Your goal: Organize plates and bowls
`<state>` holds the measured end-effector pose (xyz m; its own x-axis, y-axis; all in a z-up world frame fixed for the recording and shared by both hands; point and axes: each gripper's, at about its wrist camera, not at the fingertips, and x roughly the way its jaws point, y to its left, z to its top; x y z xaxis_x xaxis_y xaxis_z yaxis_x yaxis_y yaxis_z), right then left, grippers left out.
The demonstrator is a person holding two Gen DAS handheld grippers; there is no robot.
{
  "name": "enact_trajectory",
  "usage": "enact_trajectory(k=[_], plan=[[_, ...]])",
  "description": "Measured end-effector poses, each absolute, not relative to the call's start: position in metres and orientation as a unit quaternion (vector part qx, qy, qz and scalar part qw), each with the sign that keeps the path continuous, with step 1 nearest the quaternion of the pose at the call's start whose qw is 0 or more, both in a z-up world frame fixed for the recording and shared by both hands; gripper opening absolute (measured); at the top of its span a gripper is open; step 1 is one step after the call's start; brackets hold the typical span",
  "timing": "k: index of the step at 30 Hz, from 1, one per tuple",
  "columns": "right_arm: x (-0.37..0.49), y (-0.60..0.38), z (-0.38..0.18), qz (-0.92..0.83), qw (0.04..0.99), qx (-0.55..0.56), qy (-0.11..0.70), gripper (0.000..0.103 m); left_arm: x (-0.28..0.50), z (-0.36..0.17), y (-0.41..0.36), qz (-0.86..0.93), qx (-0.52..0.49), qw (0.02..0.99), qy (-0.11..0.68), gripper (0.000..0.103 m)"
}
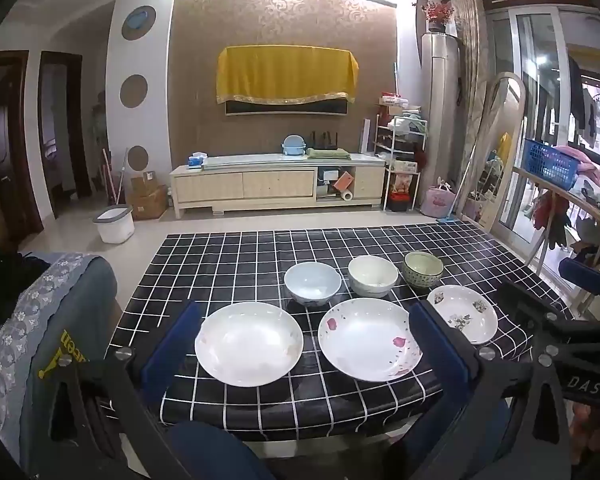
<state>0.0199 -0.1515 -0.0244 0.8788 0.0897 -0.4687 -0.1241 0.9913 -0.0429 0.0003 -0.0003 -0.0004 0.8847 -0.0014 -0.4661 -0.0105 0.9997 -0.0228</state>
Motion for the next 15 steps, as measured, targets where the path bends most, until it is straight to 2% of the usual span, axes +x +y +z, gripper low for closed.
enact_trajectory(k=[15], plan=[[0.0222, -0.1482, -0.0249, 0.06, 0.968, -0.028, 0.242, 0.103, 0.0003, 0.0003, 0.0006, 0.007, -0.013, 0.971, 0.239, 0.103]])
